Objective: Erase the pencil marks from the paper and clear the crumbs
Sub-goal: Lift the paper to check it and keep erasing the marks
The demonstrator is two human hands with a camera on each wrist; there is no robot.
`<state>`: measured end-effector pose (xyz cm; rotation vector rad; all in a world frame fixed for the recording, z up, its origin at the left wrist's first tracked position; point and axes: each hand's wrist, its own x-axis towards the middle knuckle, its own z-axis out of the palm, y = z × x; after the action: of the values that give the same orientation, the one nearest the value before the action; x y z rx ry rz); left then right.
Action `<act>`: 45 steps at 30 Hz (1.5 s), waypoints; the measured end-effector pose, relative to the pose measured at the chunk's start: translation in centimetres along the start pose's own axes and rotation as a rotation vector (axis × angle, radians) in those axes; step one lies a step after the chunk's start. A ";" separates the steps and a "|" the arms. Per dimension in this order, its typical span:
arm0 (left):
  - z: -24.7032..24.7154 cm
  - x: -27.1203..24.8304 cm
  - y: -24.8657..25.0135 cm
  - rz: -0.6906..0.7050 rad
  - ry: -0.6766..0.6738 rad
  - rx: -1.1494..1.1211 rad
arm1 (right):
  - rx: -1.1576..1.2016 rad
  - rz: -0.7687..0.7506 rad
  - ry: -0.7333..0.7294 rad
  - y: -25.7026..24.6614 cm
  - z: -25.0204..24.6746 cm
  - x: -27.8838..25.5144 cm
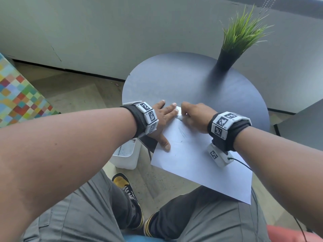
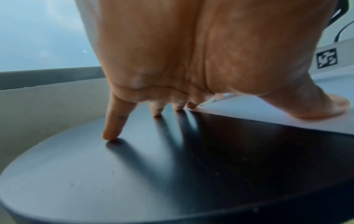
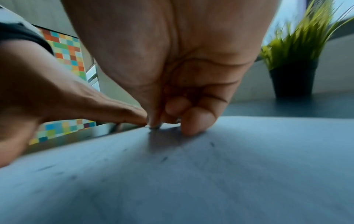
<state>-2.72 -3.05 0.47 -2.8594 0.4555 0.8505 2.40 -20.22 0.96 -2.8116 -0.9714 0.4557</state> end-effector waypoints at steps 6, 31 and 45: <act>-0.7 -0.6 0.5 0.017 0.006 0.005 | 0.015 -0.203 -0.187 -0.9 1.0 -0.7; -1.8 -0.4 1.6 0.022 -0.002 0.100 | 0.142 0.157 -0.087 1.2 0.8 -0.1; 0.1 0.4 0.6 -0.009 0.011 -0.013 | -0.047 -0.017 -0.092 0.1 0.4 -0.8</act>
<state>-2.64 -3.70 0.15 -2.8774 0.4396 0.8394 1.70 -20.78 0.80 -2.8444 -1.0363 0.5724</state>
